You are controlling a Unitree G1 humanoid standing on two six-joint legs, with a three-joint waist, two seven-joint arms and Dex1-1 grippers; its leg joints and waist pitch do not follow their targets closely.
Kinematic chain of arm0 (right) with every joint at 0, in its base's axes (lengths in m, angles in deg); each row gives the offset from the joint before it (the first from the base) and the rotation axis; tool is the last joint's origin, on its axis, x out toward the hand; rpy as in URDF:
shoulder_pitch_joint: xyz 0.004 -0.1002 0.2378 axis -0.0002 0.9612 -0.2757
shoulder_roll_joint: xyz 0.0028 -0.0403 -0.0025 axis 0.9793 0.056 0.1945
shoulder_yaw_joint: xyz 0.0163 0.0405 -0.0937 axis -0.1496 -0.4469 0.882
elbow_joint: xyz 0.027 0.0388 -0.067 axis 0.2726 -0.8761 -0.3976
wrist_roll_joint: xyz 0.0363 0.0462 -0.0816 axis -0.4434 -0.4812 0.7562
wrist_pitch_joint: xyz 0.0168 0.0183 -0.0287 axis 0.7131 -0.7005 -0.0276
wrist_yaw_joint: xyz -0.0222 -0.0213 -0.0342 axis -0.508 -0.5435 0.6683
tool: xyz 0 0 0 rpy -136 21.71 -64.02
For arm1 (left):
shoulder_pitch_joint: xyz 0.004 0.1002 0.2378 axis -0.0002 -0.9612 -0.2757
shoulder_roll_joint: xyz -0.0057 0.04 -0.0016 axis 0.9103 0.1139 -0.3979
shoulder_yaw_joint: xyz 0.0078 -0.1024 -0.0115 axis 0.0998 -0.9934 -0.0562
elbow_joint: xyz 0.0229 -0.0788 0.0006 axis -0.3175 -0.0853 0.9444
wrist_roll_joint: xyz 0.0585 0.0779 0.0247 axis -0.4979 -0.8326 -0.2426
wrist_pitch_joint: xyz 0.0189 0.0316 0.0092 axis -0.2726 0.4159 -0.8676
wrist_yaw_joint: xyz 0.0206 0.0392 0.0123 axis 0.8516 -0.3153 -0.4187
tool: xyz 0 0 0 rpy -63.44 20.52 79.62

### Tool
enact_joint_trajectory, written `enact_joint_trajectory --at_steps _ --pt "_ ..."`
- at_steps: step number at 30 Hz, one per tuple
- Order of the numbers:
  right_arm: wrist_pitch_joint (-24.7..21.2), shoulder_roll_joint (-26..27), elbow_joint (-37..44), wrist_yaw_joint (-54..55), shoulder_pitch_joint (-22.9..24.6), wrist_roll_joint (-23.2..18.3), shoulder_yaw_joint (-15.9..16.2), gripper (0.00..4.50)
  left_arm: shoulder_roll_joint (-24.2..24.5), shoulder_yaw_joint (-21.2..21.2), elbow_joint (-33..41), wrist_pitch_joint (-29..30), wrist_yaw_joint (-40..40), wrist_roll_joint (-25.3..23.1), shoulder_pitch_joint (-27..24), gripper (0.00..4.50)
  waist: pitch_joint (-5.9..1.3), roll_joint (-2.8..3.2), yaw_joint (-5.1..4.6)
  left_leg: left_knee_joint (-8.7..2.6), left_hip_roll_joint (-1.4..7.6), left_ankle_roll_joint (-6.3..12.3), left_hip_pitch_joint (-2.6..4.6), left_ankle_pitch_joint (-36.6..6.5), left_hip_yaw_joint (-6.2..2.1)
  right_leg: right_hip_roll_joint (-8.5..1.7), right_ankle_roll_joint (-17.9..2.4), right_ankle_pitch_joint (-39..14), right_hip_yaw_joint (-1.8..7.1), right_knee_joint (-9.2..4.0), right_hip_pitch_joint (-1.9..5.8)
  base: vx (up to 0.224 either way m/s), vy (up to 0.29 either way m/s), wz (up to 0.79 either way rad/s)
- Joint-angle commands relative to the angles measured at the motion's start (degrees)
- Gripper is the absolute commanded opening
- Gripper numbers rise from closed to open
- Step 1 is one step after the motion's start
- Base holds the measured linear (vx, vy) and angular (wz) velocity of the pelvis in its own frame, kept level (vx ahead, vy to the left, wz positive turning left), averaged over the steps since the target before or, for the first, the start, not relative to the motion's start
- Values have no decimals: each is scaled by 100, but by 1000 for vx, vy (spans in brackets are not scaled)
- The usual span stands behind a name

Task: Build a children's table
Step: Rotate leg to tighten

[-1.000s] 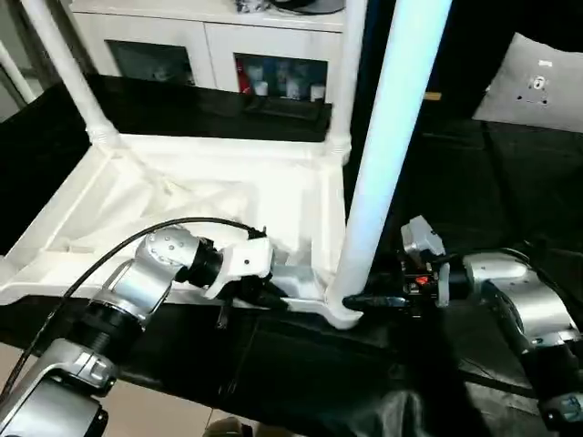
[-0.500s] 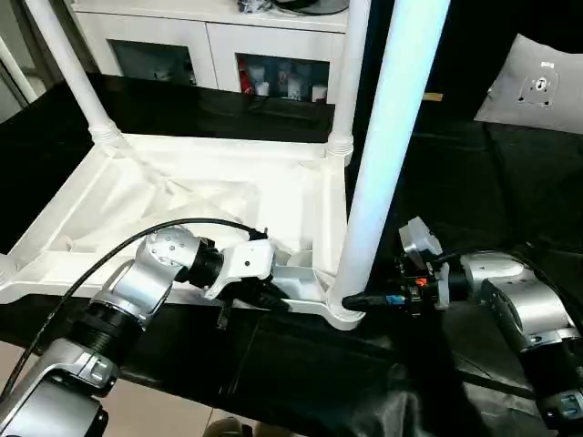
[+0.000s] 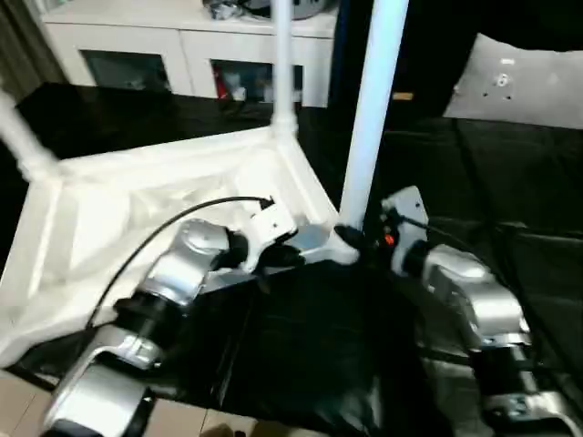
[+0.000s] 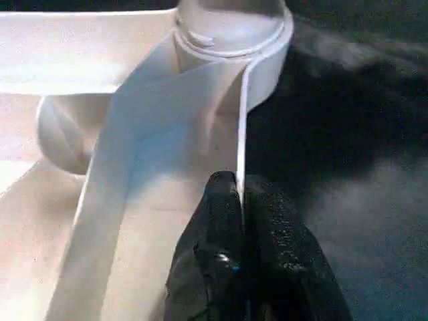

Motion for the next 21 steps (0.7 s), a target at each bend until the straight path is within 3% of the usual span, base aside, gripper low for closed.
enact_joint_trajectory --at_steps 1,2,3,4,8,12,15,21 --pt "-19 417 -59 223 -80 91 527 193 -463 -73 197 -84 -481 137 317 0 -446 -28 -21 -374 69 299 33 -1379 -20 -303 -268 -3127 169 -551 329 0 0 0" --pt "136 574 -153 353 -76 -16 417 193 -528 -79 180 -217 -610 93 313 0 -468 0 -10 -384 82 328 30 -1349 -35 -320 -290 -2977 179 -538 362 0 0 0" --pt "163 610 -156 297 -39 -216 264 249 -489 -66 208 -295 -568 88 291 0 -489 4 -8 -399 100 394 5 -1237 -41 -328 -362 -2687 207 -498 385 0 0 0" --pt "164 604 -150 275 -28 -252 237 262 -472 -61 219 -311 -545 89 284 0 -490 26 5 -403 105 428 3 -1188 -43 -330 -416 -2535 221 -480 383 0 0 0" --pt "253 241 26 -114 157 -382 54 299 -151 26 417 -411 -181 53 157 0 -534 -7 41 -386 142 699 -21 -586 -26 -329 -953 -1350 313 -273 420 0 0 0" --pt "417 -207 172 -642 312 -442 -32 328 94 46 598 -440 106 64 -3 0 -564 0 82 -336 131 943 -62 -155 -13 -331 -1123 -829 340 -172 437 0 0 0" --pt "559 -563 217 -1101 361 -528 -58 357 283 74 690 -566 368 104 -119 0 -515 -16 105 -337 128 990 -58 -378 14 -330 -1140 -1117 338 -216 424 0 0 0" --pt "995 -1624 158 -2529 359 -595 127 393 930 211 935 -1280 1420 295 -409 0 -439 -20 108 -382 139 688 1 -1040 21 -314 -787 -2198 322 -346 392 0 0 0"
